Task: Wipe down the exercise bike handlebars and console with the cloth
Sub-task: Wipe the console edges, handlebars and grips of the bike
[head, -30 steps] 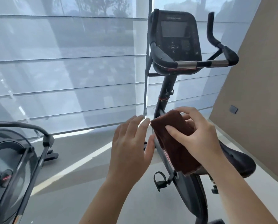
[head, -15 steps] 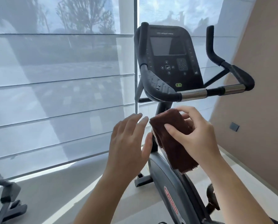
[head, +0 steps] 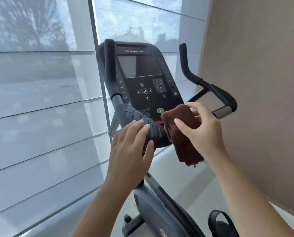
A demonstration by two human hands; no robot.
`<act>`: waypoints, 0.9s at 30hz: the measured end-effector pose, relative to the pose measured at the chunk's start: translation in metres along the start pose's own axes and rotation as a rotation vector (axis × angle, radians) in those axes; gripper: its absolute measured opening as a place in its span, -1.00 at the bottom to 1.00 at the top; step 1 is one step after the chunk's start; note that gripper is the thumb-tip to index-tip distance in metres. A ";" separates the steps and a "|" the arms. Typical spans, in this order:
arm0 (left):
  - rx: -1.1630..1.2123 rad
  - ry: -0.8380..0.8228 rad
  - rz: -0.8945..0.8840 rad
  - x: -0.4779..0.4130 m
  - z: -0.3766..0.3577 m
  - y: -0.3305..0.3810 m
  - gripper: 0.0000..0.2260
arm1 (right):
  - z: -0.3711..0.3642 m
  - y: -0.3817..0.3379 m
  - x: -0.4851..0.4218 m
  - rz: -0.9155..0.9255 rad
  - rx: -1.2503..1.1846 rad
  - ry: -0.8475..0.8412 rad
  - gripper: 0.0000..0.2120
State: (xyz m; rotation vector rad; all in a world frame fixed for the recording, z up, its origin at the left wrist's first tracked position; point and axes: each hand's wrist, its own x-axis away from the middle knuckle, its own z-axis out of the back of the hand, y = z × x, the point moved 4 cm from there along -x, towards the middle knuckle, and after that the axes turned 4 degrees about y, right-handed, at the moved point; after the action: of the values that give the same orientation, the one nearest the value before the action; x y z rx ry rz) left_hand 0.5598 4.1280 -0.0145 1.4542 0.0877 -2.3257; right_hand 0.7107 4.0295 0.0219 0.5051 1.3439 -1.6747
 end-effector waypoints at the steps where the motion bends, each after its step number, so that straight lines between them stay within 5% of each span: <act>1: 0.024 -0.014 0.012 0.006 -0.005 -0.009 -0.65 | -0.010 0.007 -0.004 0.002 0.094 -0.011 -0.66; 7: 0.044 -0.033 0.012 0.018 -0.011 -0.018 -0.65 | -0.033 0.013 -0.004 0.062 0.409 -0.128 -0.61; 17: 0.062 0.011 0.037 0.016 -0.005 -0.028 -0.66 | -0.048 -0.011 0.015 0.047 0.292 -0.168 -0.57; 22: 0.096 0.017 0.027 0.019 -0.011 -0.025 -0.66 | -0.031 0.000 0.018 -0.018 0.107 -0.307 -0.47; 27: 0.095 0.009 0.039 0.020 -0.013 -0.026 -0.65 | -0.026 0.018 0.006 -0.057 -0.053 -0.545 -0.62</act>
State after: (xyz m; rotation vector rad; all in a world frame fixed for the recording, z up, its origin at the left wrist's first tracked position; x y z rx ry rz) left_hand 0.5543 4.1494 -0.0417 1.4981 -0.0494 -2.3204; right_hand 0.7169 4.0511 -0.0009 -0.0302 1.0007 -1.6583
